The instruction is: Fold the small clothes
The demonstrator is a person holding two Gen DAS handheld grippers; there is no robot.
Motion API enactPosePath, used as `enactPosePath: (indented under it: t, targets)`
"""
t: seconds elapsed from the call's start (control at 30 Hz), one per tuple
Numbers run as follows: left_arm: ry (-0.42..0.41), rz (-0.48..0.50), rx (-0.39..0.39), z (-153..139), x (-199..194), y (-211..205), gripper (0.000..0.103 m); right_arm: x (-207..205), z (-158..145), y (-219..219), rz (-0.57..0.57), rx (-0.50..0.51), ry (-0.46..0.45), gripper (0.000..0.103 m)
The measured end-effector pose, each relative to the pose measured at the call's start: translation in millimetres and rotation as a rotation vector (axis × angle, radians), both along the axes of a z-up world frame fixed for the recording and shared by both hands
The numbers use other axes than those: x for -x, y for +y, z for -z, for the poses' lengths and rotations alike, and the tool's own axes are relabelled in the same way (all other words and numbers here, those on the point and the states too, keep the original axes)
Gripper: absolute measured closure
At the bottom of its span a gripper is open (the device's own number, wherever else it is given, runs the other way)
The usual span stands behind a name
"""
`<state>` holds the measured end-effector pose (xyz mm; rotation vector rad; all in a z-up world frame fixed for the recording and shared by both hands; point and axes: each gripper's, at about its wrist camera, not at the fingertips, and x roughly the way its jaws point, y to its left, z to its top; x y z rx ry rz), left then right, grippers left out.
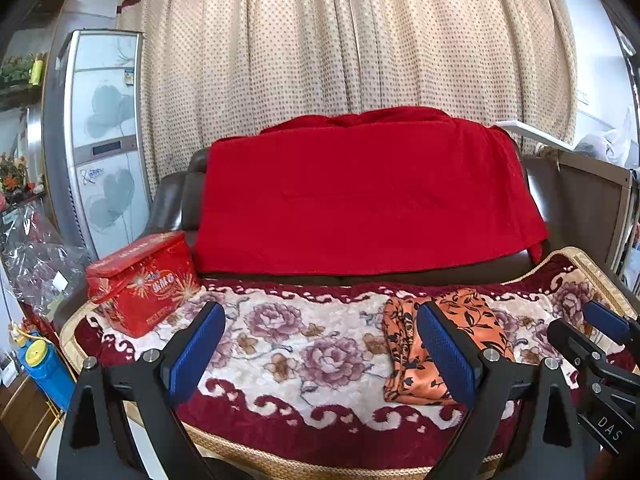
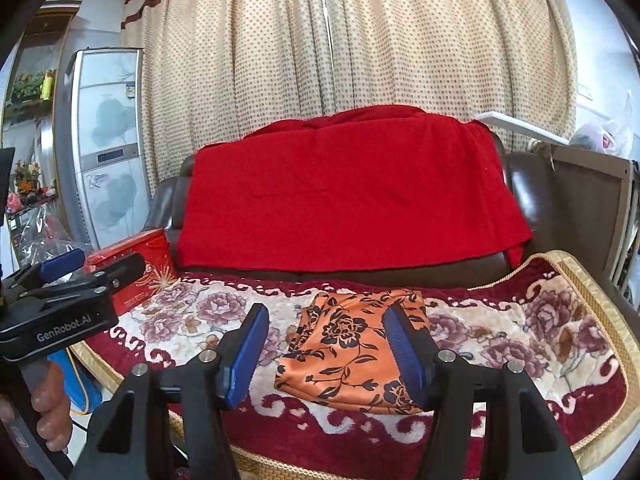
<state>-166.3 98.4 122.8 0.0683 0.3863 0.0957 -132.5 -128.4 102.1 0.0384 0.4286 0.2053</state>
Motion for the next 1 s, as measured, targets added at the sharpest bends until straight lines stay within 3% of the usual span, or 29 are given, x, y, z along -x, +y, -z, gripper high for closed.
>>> enactPosePath:
  t: [1.0]
  targets:
    - [-0.060, -0.024, -0.011, -13.4, 21.1, 11.3, 0.006, 13.1, -13.9, 14.2, -0.002, 0.021, -0.046, 0.039]
